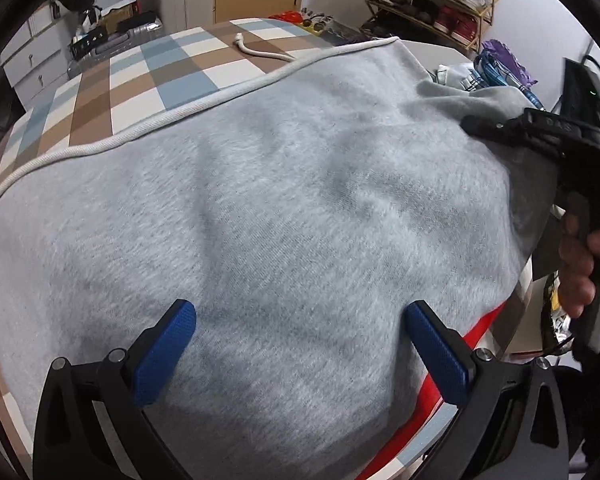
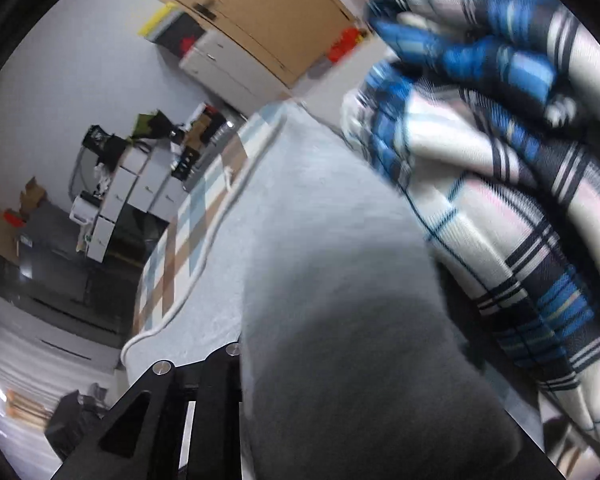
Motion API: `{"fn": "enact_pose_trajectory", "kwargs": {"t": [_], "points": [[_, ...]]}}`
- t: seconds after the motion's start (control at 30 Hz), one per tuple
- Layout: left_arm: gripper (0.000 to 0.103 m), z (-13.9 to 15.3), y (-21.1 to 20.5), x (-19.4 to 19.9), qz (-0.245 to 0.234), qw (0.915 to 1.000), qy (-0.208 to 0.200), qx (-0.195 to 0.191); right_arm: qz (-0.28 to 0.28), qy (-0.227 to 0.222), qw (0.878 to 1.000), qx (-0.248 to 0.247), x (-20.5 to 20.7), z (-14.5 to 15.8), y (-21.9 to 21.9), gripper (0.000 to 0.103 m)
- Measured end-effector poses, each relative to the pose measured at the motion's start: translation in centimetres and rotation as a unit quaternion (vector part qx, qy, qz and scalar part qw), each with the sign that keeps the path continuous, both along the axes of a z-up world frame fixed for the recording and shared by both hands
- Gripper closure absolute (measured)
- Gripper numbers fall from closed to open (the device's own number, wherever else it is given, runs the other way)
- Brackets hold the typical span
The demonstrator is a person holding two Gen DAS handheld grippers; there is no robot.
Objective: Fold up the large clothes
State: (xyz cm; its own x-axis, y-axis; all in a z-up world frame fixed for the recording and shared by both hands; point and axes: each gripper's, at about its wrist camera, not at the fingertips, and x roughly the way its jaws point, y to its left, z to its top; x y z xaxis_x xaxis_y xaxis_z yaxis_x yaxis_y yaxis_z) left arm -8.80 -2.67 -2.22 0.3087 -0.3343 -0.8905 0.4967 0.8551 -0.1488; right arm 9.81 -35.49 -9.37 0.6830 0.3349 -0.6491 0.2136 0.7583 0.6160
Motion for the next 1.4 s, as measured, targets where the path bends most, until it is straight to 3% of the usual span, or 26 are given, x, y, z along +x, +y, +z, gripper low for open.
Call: {"fn": "enact_pose_trajectory", "kwargs": {"t": [0.37, 0.57, 0.7, 0.73, 0.77, 0.83, 0.9, 0.93, 1.03, 1.1, 1.2, 1.33, 1.4], "points": [[0.001, -0.1, -1.7, 0.0, -0.031, 0.9987, 0.025, -0.032, 0.052, -0.113, 0.986, -0.112, -1.2, 7.4, 3.3, 0.083], [0.001, 0.0, -3.8, 1.0, -0.066, 0.9933, 0.043, -0.085, 0.081, -0.141, 0.972, -0.171, -1.6, 10.6, 4.4, 0.083], [0.003, 0.8, -3.9, 1.9, -0.101, 0.9839, 0.076, -0.127, 0.105, -0.151, 0.953, -0.241, -1.5, 13.1, 6.5, 0.083], [0.011, 1.3, -3.2, 1.9, -0.094, 0.9839, 0.080, -0.129, 0.109, -0.151, 0.949, -0.253, -1.5, 13.4, 7.1, 0.083], [0.012, 2.1, -1.9, 1.7, -0.084, 0.9848, 0.081, -0.129, 0.114, -0.152, 0.945, -0.265, -1.6, 13.7, 7.7, 0.083], [0.012, 3.5, 1.2, 0.9, -0.077, 0.9874, 0.057, -0.126, 0.126, -0.159, 0.935, -0.291, -2.0, 13.9, 9.3, 0.083], [0.012, 4.1, 4.7, 0.4, -0.045, 0.9942, 0.018, -0.097, 0.138, -0.167, 0.922, -0.322, -2.7, 14.1, 10.9, 0.083], [0.012, 3.8, 5.9, 0.6, -0.032, 0.9955, 0.020, -0.087, 0.147, -0.174, 0.913, -0.339, -3.1, 14.1, 12.1, 0.083], [0.012, 0.7, 8.5, 1.9, 0.005, 0.9924, 0.090, -0.084, 0.165, -0.189, 0.896, -0.366, -4.2, 13.9, 15.0, 0.083], [0.012, 0.5, 9.4, 1.9, -0.005, 0.9902, 0.088, -0.109, 0.182, -0.199, 0.887, -0.374, -4.9, 13.9, 17.1, 0.083], [0.012, 1.3, 11.6, 2.0, -0.014, 0.9794, 0.115, -0.165, 0.207, -0.213, 0.871, -0.392, -6.1, 13.5, 20.4, 0.083], [0.011, 1.3, 16.5, 2.7, 0.022, 0.9480, 0.180, -0.262, 0.244, -0.232, 0.833, -0.439, -7.9, 12.2, 24.9, 0.083], [0.011, 1.1, 18.6, 2.9, 0.037, 0.9366, 0.197, -0.287, 0.256, -0.230, 0.833, -0.434, -8.4, 11.5, 26.3, 0.083]]}}
